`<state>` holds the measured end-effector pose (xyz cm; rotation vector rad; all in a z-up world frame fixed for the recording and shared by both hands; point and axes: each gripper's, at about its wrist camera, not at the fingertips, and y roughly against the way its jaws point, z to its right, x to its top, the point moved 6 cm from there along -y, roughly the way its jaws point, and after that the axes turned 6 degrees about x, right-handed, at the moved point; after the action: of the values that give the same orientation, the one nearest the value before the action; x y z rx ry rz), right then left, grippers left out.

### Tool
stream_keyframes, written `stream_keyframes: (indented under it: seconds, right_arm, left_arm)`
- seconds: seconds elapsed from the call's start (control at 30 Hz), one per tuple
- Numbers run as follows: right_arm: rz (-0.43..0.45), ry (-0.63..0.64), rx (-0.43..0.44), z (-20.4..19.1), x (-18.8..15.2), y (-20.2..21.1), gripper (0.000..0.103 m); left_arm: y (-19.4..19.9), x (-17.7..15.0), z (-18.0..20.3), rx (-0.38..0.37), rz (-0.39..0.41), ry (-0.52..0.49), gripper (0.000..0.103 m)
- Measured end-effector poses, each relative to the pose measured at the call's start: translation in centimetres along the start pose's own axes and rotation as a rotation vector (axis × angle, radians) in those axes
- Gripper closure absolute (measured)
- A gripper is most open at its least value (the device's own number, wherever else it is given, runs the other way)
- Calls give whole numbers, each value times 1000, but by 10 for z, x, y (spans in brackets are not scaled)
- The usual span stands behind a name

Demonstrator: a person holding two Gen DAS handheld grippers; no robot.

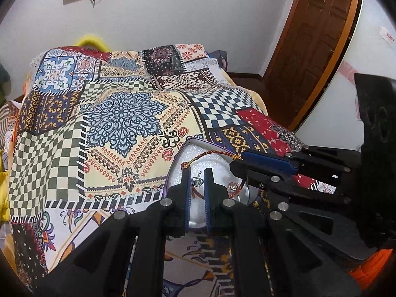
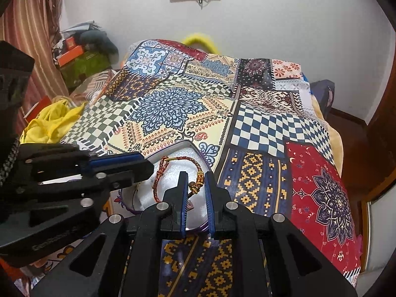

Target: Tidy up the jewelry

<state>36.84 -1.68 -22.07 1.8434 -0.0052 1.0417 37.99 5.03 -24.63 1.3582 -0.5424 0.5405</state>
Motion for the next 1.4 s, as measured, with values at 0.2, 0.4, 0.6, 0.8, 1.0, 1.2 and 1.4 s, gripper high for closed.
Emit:
stream_keyframes:
  seconds: [0.2, 0.4, 0.6, 0.8, 1.0, 1.2, 1.4]
  right_arm:
    - [-22, 20, -18, -2, -2, 0, 86]
    - [-7, 40, -35, -5, -2, 11, 78]
    - [6, 47, -45, -11, -2, 28, 78]
    - [32, 43, -55, -14, -4, 51, 77]
    - [62, 37, -63, -20, -10, 74, 70]
    - [96, 26, -66, -29, -23, 97, 63]
    - [97, -3, -67, -32, -44, 113, 63]
  left_arm:
    - [0, -2, 1, 29, 2, -10, 95]
    - [7, -3, 1, 39, 1, -11, 95]
    - [28, -1, 3, 47, 20, -10, 92]
    - [55, -2, 8, 51, 49, -26, 83]
    - [81, -11, 17, 56, 65, -54, 76]
    - [99, -25, 30, 63, 57, -79, 75]
    - [112, -45, 40, 55, 37, -86, 73]
